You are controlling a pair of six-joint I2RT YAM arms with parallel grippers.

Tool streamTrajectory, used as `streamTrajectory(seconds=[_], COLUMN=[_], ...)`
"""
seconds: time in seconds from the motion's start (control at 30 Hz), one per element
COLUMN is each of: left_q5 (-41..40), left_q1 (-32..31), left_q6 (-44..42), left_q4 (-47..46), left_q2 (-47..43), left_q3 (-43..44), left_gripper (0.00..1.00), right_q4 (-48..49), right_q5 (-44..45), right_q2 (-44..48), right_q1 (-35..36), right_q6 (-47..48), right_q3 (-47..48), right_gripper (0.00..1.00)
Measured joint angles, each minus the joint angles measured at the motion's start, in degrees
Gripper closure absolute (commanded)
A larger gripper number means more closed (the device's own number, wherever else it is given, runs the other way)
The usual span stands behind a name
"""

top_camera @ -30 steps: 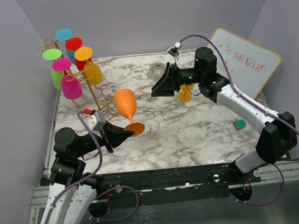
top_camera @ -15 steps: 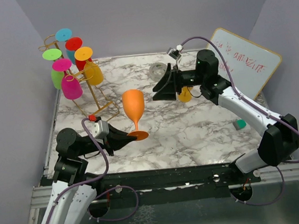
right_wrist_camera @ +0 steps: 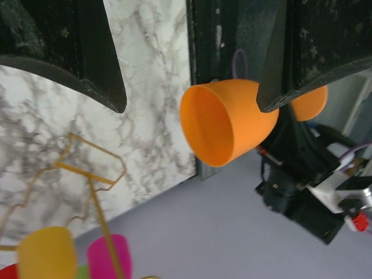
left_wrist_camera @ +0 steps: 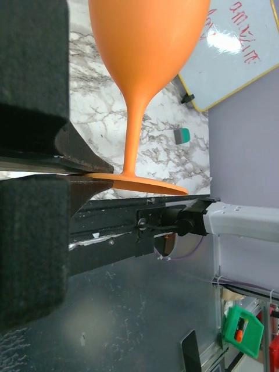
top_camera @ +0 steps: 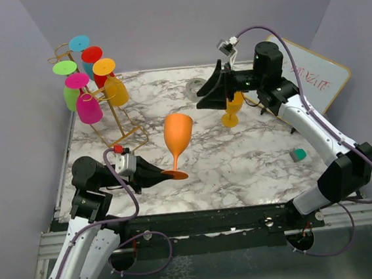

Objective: Take the wine glass off the wine glass rack
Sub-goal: Place the wine glass at the center of the board.

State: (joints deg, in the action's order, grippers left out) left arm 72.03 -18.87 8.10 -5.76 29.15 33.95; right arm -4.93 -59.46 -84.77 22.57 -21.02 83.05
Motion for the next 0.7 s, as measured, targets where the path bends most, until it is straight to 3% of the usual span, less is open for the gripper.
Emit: streamTrajectory(seconds=[0.27, 0.5, 0.7], left_q5=[3.17, 4.74, 4.96], left_q1=[0.00, -0.02, -0.76], left_q6=[1.01, 0.70, 0.57], left_q4=[-6.21, -7.06, -7.50], left_q2=[5.57, 8.70, 8.74], left_q3=[0.20, 2.21, 3.08], left_gripper=[1.00, 1.00, 1.00], right_q4=[15.21, 22.01, 25.49], right_q5=[-16.55, -20.94, -22.95], right_q2=[-3.08, -5.33, -7.26], right_q1=[0.90, 3.39, 6.40], right_q6=[-17.68, -24.76, -28.55], right_q3=[-4.59, -4.70, -4.70], right_gripper=[0.08, 0.17, 0.31])
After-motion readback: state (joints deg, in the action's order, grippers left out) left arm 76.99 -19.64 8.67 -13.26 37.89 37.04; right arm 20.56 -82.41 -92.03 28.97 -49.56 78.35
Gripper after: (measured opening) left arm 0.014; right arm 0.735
